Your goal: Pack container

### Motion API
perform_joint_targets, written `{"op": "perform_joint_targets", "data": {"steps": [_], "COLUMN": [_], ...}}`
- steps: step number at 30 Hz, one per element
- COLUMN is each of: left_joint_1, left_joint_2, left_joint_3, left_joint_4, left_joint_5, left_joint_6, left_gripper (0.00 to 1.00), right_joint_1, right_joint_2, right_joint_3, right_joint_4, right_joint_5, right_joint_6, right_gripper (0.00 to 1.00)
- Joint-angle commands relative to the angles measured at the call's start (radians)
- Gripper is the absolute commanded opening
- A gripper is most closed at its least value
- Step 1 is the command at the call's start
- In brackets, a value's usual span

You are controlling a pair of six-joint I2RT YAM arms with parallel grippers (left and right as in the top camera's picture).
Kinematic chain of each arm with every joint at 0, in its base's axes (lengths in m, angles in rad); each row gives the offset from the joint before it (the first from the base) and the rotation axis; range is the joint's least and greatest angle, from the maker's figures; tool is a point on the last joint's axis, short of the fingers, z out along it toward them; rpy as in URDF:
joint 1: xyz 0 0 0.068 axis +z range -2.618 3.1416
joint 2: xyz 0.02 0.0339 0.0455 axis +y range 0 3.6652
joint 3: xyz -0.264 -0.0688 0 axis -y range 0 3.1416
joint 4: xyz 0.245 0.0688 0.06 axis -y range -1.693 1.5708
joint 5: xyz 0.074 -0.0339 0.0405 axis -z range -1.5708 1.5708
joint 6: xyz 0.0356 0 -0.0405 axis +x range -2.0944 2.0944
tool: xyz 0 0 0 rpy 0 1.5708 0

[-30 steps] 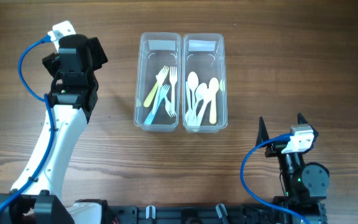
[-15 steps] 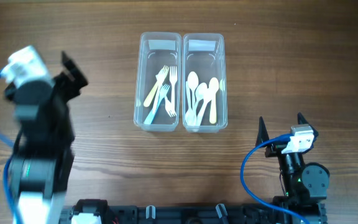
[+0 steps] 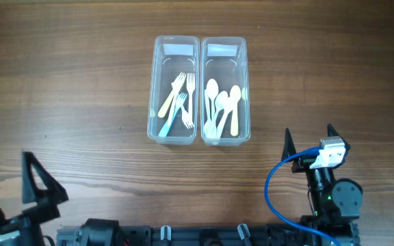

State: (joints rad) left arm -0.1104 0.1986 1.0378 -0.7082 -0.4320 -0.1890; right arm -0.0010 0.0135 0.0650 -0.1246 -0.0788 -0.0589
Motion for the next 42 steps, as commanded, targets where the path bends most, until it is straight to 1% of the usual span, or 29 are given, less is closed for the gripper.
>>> {"op": "perform_joint_targets", "data": {"steps": [1, 3, 6, 8, 12, 16, 20, 23, 25, 26, 29, 31, 33, 35, 42], "left_joint_1": [-0.005, -0.005, -0.005, -0.005, -0.005, -0.005, -0.005, -0.005, 0.003, 0.027, 0.076, 0.087, 0.087, 0.087, 0.087], "left_joint_2": [-0.035, -0.06, -0.12, -0.177, -0.195, -0.195, -0.195, -0.195, -0.195, -0.195, -0.195, -0.195, -0.195, -0.195, -0.195], "left_joint_3": [-0.106, -0.211, -0.423, -0.563, -0.751, -0.875, -0.946, -0.956, -0.956, -0.956, -0.956, -0.956, -0.956, -0.956, -0.956], "left_joint_4": [-0.029, -0.004, 0.117, 0.203, 0.334, 0.414, 0.437, 0.455, 0.458, 0.458, 0.459, 0.459, 0.458, 0.458, 0.444], "left_joint_5": [0.118, 0.174, 0.19, 0.207, 0.254, 0.26, 0.264, 0.259, 0.26, 0.267, 0.335, 0.388, 0.443, 0.462, 0.462], "left_joint_6": [-0.003, -0.01, -0.117, -0.158, -0.163, -0.163, -0.164, -0.152, -0.095, -0.047, 0.097, 0.2, 0.264, 0.283, 0.283], "left_gripper": [1.0, 1.0, 1.0, 1.0, 1.0, 1.0, 1.0, 1.0, 1.0, 1.0, 1.0, 1.0, 1.0, 1.0, 1.0], "right_joint_1": [-0.003, -0.003, -0.003, -0.003, -0.003, -0.003, -0.003, -0.003, -0.003, -0.003, -0.003, -0.003, -0.003, -0.003, -0.003], "right_joint_2": [-0.009, -0.009, -0.009, -0.009, -0.009, -0.009, -0.009, -0.009, -0.009, -0.009, -0.009, -0.009, -0.009, -0.009, -0.009], "right_joint_3": [-0.007, -0.007, -0.007, -0.007, -0.007, -0.007, -0.007, -0.007, -0.007, -0.007, -0.007, -0.007, -0.007, -0.007, -0.007], "right_joint_4": [0.006, 0.006, 0.006, 0.006, 0.006, 0.006, 0.006, 0.006, 0.006, 0.006, 0.006, 0.006, 0.006, 0.006, 0.006], "right_joint_5": [-0.011, -0.011, -0.012, -0.011, -0.011, -0.011, -0.012, -0.011, -0.012, -0.012, -0.012, -0.012, -0.012, -0.012, -0.012], "right_joint_6": [-0.018, -0.018, -0.017, -0.017, -0.017, -0.018, -0.017, -0.018, -0.017, -0.018, -0.017, -0.017, -0.017, -0.017, -0.017], "right_gripper": [1.0, 1.0, 1.0, 1.0, 1.0, 1.0, 1.0, 1.0, 1.0, 1.0, 1.0, 1.0, 1.0, 1.0, 1.0]}}
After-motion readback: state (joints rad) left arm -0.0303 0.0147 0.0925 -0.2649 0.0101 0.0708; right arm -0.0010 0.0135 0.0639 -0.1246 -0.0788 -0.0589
